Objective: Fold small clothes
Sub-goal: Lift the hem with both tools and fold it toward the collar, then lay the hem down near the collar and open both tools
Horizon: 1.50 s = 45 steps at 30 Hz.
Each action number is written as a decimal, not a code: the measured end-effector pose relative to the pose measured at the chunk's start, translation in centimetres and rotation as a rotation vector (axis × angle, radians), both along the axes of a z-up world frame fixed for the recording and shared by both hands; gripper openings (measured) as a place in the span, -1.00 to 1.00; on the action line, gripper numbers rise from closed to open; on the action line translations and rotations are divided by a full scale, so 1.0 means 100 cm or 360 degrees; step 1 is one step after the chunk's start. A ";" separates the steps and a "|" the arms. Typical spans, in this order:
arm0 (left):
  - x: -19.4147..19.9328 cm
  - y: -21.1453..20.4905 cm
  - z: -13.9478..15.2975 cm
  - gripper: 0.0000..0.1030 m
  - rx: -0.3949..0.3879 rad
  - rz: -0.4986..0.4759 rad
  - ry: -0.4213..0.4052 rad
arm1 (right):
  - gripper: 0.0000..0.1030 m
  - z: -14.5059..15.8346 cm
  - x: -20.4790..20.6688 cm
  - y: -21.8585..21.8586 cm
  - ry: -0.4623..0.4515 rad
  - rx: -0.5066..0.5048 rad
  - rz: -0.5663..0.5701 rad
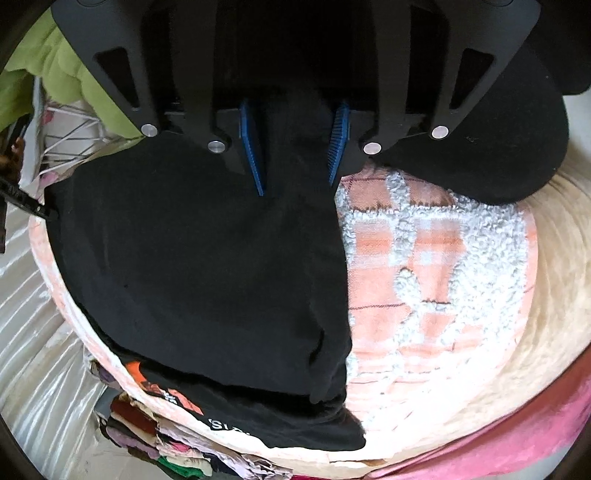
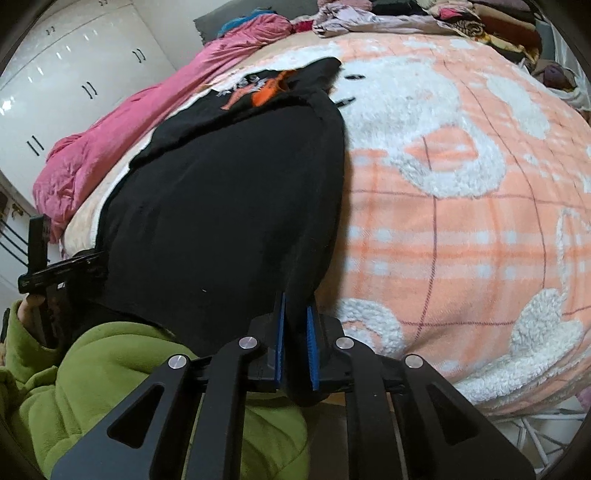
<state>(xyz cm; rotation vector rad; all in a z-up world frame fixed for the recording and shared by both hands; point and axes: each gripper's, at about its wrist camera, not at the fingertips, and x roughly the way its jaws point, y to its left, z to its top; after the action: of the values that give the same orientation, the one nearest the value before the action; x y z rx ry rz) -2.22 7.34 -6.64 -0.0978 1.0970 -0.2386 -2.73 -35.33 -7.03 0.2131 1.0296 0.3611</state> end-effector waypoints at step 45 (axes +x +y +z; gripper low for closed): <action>0.137 0.030 0.096 -0.91 -0.0378 0.0189 -0.0245 | -0.84 0.099 0.182 -0.013 -0.0406 0.0401 -0.0118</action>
<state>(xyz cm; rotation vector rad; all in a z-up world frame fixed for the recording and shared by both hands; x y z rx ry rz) 11.51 10.31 2.95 -0.3502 0.9034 -0.2645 15.46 -36.62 2.87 0.4193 0.7217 0.4387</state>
